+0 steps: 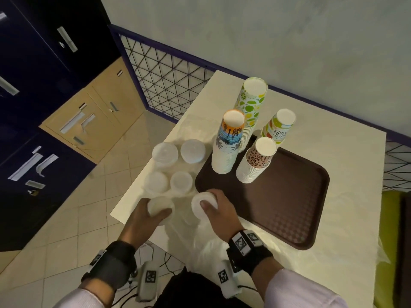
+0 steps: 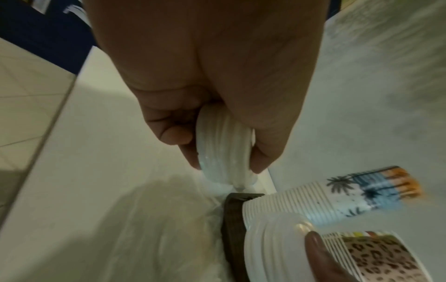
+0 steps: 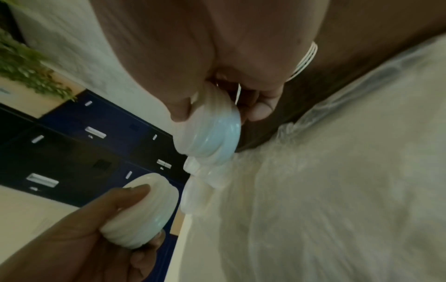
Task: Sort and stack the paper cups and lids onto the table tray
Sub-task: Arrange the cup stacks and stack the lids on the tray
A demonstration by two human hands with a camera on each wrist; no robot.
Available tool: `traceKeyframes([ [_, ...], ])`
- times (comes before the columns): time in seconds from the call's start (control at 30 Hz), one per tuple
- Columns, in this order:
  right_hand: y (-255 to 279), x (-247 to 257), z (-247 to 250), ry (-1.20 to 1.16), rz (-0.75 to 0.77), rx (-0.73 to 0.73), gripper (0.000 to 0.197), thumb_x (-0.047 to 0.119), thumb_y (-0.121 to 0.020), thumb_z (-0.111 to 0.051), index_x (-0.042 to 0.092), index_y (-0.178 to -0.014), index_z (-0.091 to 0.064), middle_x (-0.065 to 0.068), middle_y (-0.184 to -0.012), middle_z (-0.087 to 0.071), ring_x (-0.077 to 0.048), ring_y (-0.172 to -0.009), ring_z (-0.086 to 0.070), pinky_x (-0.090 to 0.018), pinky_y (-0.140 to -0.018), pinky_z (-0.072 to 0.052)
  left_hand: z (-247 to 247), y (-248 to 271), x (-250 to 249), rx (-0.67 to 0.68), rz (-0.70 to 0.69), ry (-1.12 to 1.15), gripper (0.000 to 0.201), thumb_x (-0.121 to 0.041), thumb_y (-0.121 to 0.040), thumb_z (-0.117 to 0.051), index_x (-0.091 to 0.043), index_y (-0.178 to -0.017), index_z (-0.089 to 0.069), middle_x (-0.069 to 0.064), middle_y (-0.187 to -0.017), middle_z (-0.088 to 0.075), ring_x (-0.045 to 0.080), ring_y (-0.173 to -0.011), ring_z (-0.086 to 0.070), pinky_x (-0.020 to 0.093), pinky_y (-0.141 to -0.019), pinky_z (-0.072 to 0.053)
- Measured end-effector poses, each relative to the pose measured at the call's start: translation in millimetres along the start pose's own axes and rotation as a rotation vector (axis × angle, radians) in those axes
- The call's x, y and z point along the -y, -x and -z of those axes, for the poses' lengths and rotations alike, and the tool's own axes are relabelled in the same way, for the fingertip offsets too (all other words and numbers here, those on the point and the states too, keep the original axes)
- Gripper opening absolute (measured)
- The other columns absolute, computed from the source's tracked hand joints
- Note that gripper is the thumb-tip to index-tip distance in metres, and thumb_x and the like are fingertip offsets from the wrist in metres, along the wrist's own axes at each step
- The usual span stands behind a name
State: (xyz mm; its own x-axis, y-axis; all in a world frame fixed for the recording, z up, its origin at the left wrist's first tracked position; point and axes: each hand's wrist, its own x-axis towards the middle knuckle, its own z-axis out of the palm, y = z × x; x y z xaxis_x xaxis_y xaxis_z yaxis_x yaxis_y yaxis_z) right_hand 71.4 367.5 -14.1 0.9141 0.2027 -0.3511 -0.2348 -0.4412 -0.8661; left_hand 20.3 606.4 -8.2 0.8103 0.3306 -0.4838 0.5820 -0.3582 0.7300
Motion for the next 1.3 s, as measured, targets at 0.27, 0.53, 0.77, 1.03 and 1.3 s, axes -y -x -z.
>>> traceKeyframes([
  [0.27, 9, -12, 49, -0.188, -0.061, -0.183, 0.032, 0.038, -0.103, -0.052, 0.027, -0.133, -0.047, 0.012, -0.120, -0.055, -0.015, -0.109, -0.058, -0.039, -0.084, -0.057, -40, -5, -67, 0.176, -0.097, 0.057, 0.046, -0.045, -0.085, -0.082, -0.026, -0.119, -0.058, -0.006, -0.108, -0.068, 0.012, -0.092, -0.065, 0.027, -0.072, -0.048],
  [0.53, 35, -53, 96, -0.232, -0.202, -0.414, 0.037, 0.041, -0.103, -0.049, 0.025, -0.136, -0.050, -0.004, -0.124, -0.058, -0.022, -0.110, -0.059, -0.045, -0.093, -0.054, -140, -31, -110, 0.439, -0.098, -0.121, 0.068, -0.045, -0.084, -0.083, -0.019, -0.135, -0.046, -0.004, -0.118, -0.059, 0.021, -0.113, -0.060, 0.035, -0.092, -0.051],
  [0.77, 50, -78, 113, -0.317, -0.287, -0.568, 0.054, 0.057, -0.085, -0.048, 0.029, -0.131, -0.050, -0.007, -0.123, -0.061, -0.010, -0.100, -0.062, -0.031, -0.084, -0.052, -189, -46, -116, 0.482, -0.129, -0.320, 0.077, -0.041, -0.086, -0.082, -0.012, -0.145, -0.039, 0.009, -0.139, -0.058, 0.031, -0.128, -0.057, 0.043, -0.107, -0.048],
  [1.03, 50, -89, 120, -0.298, -0.363, -0.526, 0.031, 0.031, -0.106, -0.048, 0.022, -0.136, -0.048, -0.007, -0.119, -0.058, -0.006, -0.093, -0.058, -0.018, -0.063, -0.046, -201, -55, -112, 0.487, -0.093, -0.559, 0.076, -0.061, -0.092, -0.065, -0.019, -0.148, -0.037, 0.013, -0.144, -0.053, 0.036, -0.132, -0.053, 0.051, -0.111, -0.046],
  [1.3, 35, -86, 120, -0.367, -0.387, -0.492, 0.025, 0.028, -0.106, -0.046, 0.026, -0.131, -0.050, -0.006, -0.117, -0.056, -0.022, -0.100, -0.056, -0.031, -0.075, -0.047, -203, -51, -113, 0.361, -0.143, -0.575, 0.053, -0.040, -0.102, -0.055, -0.015, -0.146, -0.041, 0.018, -0.144, -0.045, 0.038, -0.132, -0.046, 0.047, -0.113, -0.039],
])
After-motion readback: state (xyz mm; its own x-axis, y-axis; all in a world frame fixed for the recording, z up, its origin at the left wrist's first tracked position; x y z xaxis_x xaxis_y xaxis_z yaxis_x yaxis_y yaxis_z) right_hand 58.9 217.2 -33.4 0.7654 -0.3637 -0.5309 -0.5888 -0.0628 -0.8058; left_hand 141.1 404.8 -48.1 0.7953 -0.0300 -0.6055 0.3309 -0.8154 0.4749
